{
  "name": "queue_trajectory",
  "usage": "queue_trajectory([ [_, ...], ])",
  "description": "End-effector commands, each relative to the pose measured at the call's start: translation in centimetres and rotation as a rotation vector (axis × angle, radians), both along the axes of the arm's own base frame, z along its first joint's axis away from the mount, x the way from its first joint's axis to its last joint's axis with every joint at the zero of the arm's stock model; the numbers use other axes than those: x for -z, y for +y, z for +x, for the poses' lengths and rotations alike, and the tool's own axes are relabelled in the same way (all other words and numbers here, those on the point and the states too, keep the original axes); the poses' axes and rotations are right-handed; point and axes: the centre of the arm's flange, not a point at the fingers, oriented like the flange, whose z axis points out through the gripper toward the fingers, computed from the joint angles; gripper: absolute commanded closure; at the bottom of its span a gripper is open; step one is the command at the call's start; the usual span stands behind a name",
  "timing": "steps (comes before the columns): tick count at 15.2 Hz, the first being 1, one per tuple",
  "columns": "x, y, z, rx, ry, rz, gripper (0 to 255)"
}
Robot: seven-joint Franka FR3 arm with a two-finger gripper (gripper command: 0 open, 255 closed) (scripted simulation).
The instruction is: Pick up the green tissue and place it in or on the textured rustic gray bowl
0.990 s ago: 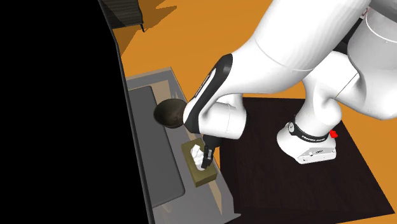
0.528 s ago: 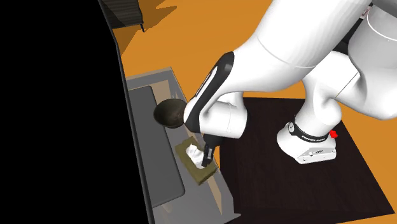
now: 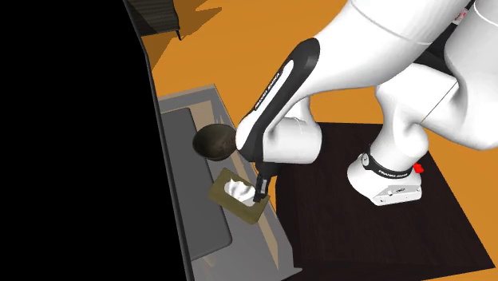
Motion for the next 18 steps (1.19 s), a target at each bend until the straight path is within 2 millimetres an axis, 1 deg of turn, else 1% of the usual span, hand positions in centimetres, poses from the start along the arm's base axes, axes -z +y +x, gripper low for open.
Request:
queue_trajectory([
  [1,-1.1,0.0,-0.1,0.0,0.0,-0.001,255],
  [18,-10.1,0.0,-0.1,0.0,0.0,-0.001,255],
])
